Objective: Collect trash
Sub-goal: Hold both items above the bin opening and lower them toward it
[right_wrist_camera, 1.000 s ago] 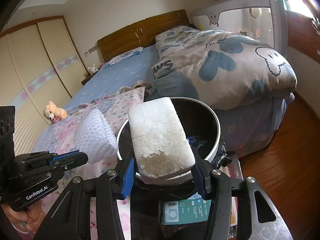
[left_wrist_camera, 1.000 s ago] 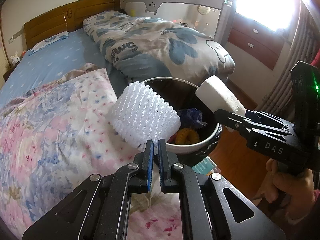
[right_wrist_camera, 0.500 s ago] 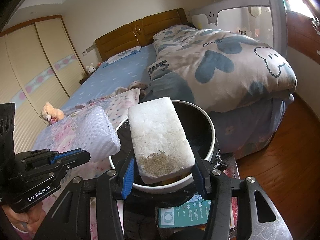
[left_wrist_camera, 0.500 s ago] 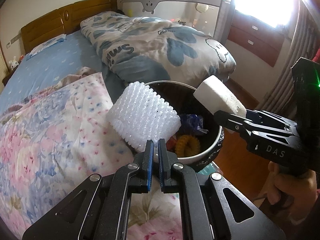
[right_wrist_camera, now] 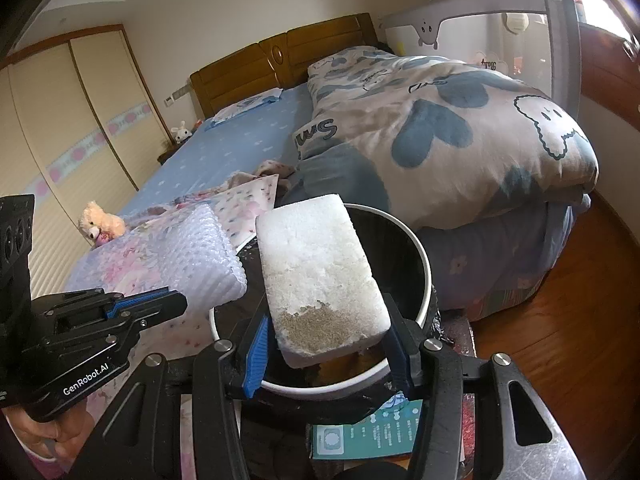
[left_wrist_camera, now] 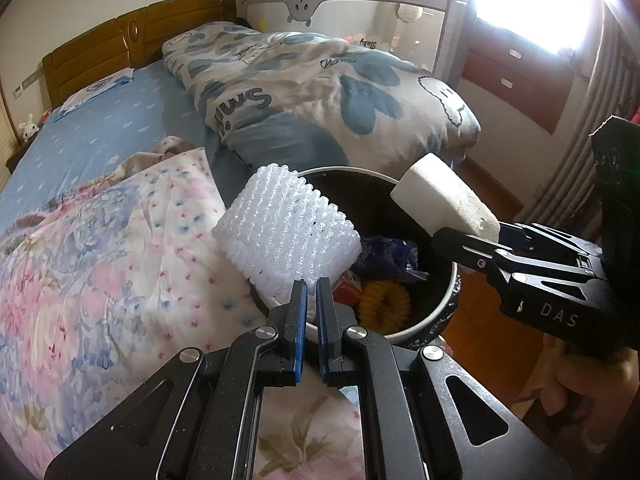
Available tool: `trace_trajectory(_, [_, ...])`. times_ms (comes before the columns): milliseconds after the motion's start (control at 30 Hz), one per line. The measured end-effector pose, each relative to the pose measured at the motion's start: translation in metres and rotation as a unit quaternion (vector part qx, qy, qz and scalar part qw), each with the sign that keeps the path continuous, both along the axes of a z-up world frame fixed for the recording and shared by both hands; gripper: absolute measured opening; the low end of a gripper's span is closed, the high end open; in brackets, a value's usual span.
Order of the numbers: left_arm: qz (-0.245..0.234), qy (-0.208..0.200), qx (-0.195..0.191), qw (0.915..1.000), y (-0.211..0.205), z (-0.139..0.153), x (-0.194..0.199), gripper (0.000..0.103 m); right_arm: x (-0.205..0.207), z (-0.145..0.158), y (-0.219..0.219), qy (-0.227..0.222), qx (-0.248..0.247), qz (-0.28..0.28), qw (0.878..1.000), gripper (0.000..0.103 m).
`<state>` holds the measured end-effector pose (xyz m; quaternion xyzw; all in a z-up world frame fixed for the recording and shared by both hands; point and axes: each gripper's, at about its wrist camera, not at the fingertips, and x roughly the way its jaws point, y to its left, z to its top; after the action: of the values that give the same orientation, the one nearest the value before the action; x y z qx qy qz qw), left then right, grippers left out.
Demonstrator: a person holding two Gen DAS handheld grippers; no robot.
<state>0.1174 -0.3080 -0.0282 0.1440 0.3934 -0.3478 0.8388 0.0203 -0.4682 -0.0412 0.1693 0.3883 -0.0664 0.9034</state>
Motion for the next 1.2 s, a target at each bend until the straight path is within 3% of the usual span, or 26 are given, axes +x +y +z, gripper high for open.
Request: trace_trajectory(1200, [-0.006, -0.005, 0.013, 0.9999, -0.019, -0.004, 0.009, 0.004, 0.010, -0.007, -0.012, 0.019, -0.001, 0.005, 1.000, 0.051])
